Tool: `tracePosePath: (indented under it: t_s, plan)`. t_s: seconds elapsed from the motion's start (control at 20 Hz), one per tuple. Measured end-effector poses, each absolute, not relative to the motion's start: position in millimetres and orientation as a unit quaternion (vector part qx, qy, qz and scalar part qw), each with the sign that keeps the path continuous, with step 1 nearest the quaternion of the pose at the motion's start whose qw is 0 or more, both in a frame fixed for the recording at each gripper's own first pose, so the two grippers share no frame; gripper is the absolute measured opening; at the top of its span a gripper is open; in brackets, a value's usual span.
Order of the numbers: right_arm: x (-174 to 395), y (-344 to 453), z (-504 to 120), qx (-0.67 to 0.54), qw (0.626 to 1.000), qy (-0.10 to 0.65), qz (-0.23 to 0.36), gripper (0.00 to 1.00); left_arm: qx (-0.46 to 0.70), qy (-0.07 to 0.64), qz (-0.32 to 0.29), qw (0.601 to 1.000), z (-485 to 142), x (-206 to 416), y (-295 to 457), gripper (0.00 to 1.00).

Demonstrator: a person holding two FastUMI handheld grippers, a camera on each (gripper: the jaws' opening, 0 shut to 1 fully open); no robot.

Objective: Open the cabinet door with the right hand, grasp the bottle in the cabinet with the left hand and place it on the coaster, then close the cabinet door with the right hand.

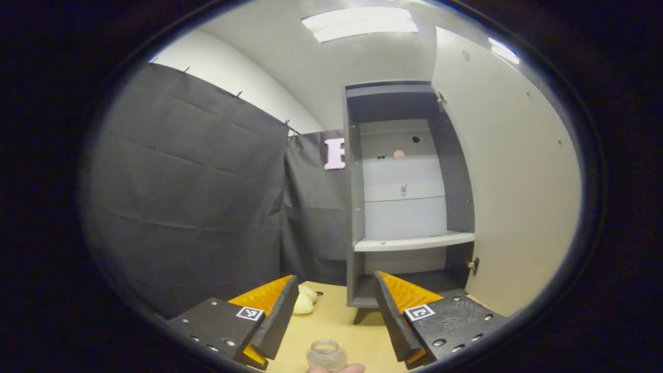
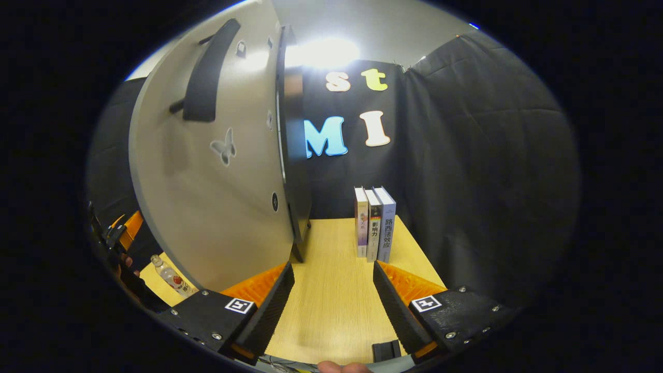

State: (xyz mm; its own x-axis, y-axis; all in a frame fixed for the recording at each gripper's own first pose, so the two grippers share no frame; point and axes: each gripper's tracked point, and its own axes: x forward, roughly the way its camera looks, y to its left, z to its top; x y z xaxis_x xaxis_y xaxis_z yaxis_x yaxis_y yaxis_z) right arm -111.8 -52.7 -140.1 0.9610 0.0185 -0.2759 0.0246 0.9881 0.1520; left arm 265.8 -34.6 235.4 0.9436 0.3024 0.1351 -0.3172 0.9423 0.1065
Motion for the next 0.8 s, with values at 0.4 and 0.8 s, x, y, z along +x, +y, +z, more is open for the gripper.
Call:
tracePosePath:
  t_s: [0.4,0.8]
  plan:
    - [-87.2,-64.3,-31.1,0.152,0.985,0.080,0.007,0.95,0.099,-0.012,0.113,0.989,346.2,256.0,-93.0,0.87]
    - [-87.6,-53.3,38.0,0.104,0.994,0.029,0.004,0.95,0.097,0.047,0.058,0.992,330.8,263.7,-115.7,0.79]
